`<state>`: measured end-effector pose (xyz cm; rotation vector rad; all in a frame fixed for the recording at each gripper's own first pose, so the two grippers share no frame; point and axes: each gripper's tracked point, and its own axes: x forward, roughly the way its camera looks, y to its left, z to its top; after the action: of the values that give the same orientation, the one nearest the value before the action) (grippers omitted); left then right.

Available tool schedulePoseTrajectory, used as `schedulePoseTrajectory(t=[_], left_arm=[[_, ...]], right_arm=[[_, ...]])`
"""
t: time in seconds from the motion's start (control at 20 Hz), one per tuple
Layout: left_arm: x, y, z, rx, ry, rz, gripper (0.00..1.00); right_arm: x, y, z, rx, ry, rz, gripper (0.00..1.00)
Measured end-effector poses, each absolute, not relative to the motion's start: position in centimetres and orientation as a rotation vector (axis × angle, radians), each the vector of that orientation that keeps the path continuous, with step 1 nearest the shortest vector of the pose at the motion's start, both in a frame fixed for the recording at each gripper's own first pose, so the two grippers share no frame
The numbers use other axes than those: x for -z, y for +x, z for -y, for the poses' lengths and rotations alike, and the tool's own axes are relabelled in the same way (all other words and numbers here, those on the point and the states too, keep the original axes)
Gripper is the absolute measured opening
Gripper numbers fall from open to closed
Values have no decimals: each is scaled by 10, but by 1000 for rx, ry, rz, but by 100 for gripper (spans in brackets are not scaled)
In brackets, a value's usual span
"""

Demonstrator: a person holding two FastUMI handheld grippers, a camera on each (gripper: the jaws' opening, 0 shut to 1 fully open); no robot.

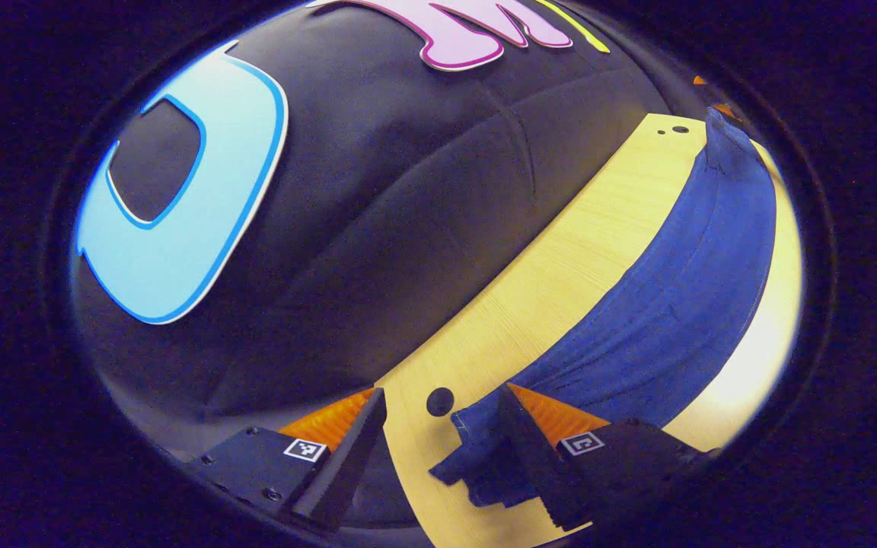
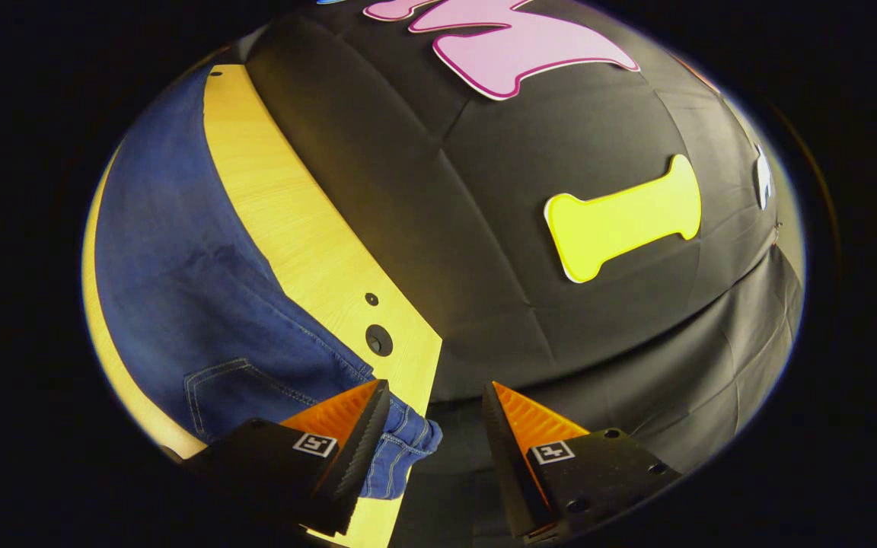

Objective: Grasp the waist and the cuffs of the jeans and fold them to make the two legs overlap; first hold the waist and fold one-third of the jeans toward the cuffs, then hold the cuffs and fold the remaining one-third in the same direction to finish folding.

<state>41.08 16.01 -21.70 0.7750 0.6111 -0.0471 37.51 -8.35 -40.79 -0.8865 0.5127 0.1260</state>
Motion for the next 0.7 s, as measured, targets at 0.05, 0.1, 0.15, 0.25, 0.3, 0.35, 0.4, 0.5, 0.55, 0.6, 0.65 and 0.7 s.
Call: schedulePoseTrajectory(t=[0.05, 0.1, 0.15, 0.25, 0.3, 0.35, 0.4, 0.5, 0.55, 0.6, 0.65, 0.7], left_arm=[[213, 410, -160, 39, 790, -605, 96], [206, 410, -159, 32, 794, -594, 96], [198, 406, -157, 26, 784, -586, 96], [187, 390, -145, 37, 723, -577, 96], [180, 380, -131, 56, 663, -553, 96], [172, 370, -116, 75, 582, -534, 96], [165, 358, -93, 115, 482, -517, 96], [146, 330, -46, 187, 320, -461, 96], [137, 316, -20, 233, 265, -434, 96], [127, 307, 0, 254, 218, -398, 96], [121, 303, 17, 275, 174, -370, 96], [114, 296, 29, 276, 135, -353, 96]], right_arm=[[406, 373, 81, -130, -878, -508, 77], [402, 371, 78, -134, -869, -504, 77], [397, 368, 75, -140, -855, -499, 77], [391, 358, 73, -146, -780, -509, 77], [391, 349, 74, -144, -716, -528, 77], [392, 343, 82, -129, -640, -553, 77], [393, 335, 86, -114, -542, -591, 77], [402, 323, 96, -80, -315, -669, 81], [407, 316, 106, -52, -207, -705, 84], [414, 312, 115, -13, -106, -742, 85], [422, 307, 128, 42, 1, -778, 89], [430, 301, 137, 98, 119, -818, 93]])
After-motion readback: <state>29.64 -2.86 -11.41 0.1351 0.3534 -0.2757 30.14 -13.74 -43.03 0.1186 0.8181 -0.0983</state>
